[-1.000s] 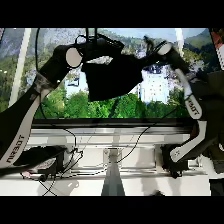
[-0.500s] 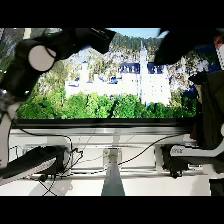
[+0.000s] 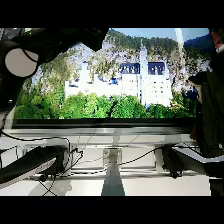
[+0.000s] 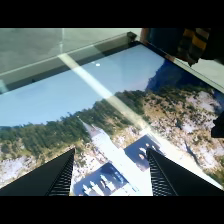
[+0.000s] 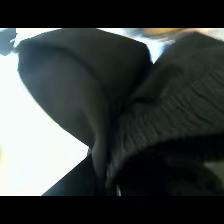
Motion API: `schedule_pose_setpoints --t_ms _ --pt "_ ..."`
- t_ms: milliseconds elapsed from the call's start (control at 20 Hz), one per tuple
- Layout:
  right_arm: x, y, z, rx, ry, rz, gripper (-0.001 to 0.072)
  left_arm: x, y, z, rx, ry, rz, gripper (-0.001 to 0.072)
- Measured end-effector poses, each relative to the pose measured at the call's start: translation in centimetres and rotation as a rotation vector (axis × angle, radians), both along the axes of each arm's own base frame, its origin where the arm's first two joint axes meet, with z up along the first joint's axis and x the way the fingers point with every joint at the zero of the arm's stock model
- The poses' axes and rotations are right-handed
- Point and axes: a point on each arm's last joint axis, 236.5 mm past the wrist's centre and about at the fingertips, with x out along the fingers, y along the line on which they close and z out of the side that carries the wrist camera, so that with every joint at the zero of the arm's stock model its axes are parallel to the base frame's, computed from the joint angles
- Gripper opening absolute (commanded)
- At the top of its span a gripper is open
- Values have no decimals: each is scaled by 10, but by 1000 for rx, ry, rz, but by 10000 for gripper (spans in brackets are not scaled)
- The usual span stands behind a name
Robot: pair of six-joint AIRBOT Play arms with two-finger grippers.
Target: Fold the clothes and pants, and hang the long-sleeved shirts on hangers.
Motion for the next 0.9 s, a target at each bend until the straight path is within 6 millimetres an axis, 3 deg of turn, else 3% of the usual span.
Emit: schedule_pose_setpoints --t_ms 100,200,250,300,350,400,550,700,800,900 --pt "-50 -14 -34 84 163 -152 15 0 0 1 -1 -2 0 478" --pt "-88 -15 -65 177 292 -254 15 -1 0 1 -1 -2 0 478" --pt "-101 -12 -76 218 338 -287 82 -1 1 2 -2 -3 0 478" --pt "-111 -11 -84 249 373 -313 339 -1 1 2 -2 -3 0 478" --pt "-119 -9 -90 269 401 -333 690 -1 1 1 -1 -3 0 478" --pt "-125 -7 -94 285 419 -347 704 -1 1 2 -2 -3 0 478" --pt "-135 -5 -101 315 452 -377 693 -1 1 2 -2 -3 0 478" --pt "-131 -8 -99 305 437 -375 677 -1 1 2 -2 -3 0 478" --pt "-119 -8 -96 282 421 -350 520 -1 1 2 -2 -3 0 478" --pt "-96 -3 -92 246 401 -293 211 -1 1 2 -2 -3 0 478"
